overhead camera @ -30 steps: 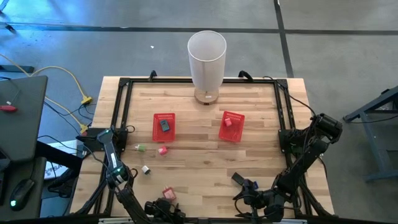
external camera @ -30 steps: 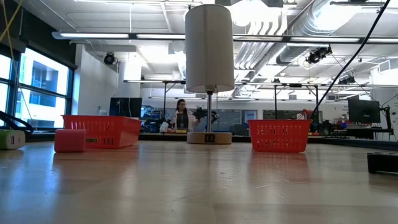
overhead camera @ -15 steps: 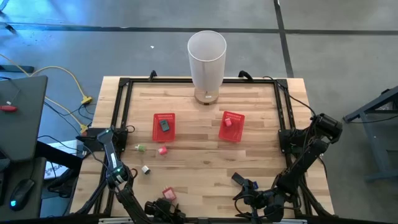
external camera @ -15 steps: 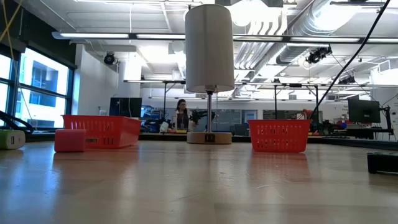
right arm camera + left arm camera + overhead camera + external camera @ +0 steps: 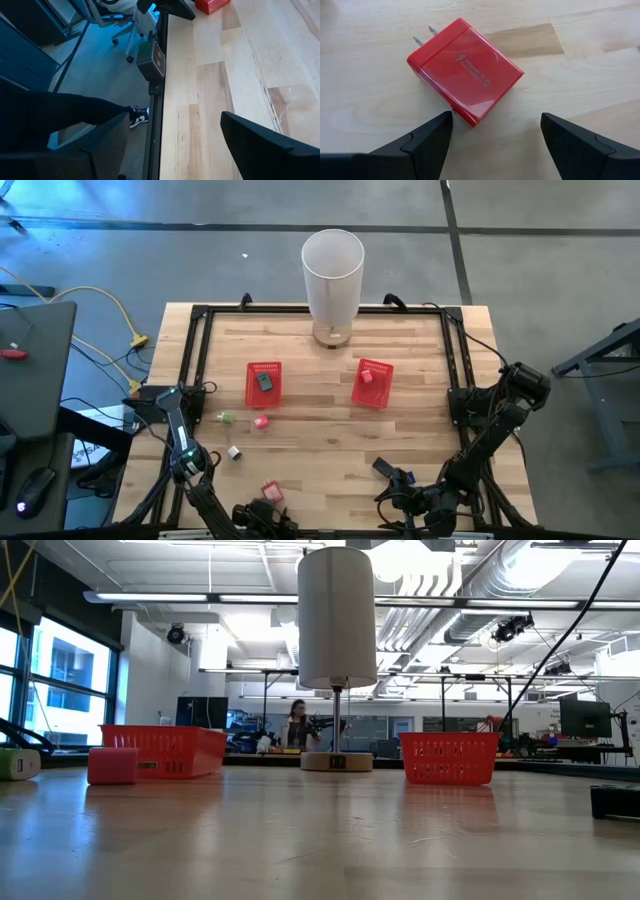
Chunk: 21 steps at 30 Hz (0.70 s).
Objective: Pick & Place Office items
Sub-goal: Put the red charger adapter into the right red bin
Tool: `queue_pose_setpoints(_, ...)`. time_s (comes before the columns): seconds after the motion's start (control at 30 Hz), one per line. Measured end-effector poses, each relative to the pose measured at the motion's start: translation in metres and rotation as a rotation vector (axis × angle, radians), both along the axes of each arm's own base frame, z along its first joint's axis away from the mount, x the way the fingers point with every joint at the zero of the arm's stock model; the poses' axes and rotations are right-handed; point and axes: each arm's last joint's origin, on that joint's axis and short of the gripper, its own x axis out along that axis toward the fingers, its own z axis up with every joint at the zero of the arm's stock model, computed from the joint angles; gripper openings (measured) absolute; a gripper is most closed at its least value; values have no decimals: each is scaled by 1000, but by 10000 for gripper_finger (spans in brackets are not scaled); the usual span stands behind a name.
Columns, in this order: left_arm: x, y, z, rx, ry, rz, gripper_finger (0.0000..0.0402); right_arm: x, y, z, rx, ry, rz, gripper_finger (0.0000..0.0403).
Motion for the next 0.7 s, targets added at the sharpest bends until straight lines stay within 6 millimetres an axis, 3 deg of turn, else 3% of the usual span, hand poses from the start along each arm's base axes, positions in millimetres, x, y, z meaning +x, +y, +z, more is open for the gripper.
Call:
queue_pose_setpoints(0.27,0,-1,0,-2,-29,12,302,0,0,0,0,0,0,301)
queue_pose_setpoints(0.5,2,-1,0,-9,-44,7,388,0,0,0,0,0,0,301)
queue_pose_setpoints(0.7,2,-2,0,-7,-39,-2,391,0,0,0,0,0,0,301)
